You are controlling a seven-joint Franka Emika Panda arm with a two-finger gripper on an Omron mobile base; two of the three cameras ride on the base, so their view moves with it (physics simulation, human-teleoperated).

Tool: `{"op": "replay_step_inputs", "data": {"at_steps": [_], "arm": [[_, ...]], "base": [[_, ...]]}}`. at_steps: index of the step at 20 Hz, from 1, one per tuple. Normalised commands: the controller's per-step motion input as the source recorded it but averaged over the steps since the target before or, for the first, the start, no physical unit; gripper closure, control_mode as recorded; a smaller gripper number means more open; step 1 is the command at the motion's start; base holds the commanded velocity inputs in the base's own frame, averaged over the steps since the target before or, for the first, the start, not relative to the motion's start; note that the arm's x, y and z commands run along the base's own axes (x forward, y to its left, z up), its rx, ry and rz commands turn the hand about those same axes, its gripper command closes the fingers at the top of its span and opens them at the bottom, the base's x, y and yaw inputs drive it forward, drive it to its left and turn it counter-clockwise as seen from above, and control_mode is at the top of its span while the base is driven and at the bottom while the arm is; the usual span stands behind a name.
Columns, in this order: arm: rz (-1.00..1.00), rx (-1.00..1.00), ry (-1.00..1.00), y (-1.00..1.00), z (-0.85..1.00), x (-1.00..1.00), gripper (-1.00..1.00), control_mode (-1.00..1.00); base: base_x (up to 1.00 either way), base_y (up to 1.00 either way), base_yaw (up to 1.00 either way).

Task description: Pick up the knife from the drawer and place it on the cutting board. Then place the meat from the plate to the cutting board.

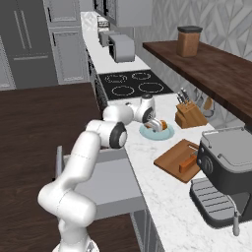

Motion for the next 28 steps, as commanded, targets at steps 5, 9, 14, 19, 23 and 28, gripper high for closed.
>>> {"op": "replay_step_inputs", "data": {"at_steps": [5, 9, 14, 19, 23, 28], "arm": [[0.00, 0.00, 0.04, 0.00, -0.18, 0.00, 1.00, -1.00], [0.00, 0.00, -0.01, 0.01, -0.09, -0.34, 1.00, -1.00], [-0.01, 0.00, -0.19, 0.00, -0.11, -0.96, 1.00, -1.00], [-0.03, 0.00, -0.27, 0.00, -0.07, -0.96, 1.00, -1.00], [-0.04, -0.02, -0.15, 0.10, 0.41, -0.83, 1.00, -1.00], [0.00, -0.02, 0.11, 0.00, 0.60, -0.42, 1.00, -1.00]], "base": [[0.00, 0.00, 0.00], [0.00, 0.00, 0.00], [0.00, 0.00, 0.00], [0.00, 0.00, 0.00], [0.00, 0.00, 0.00], [0.00, 0.00, 0.00]]}}
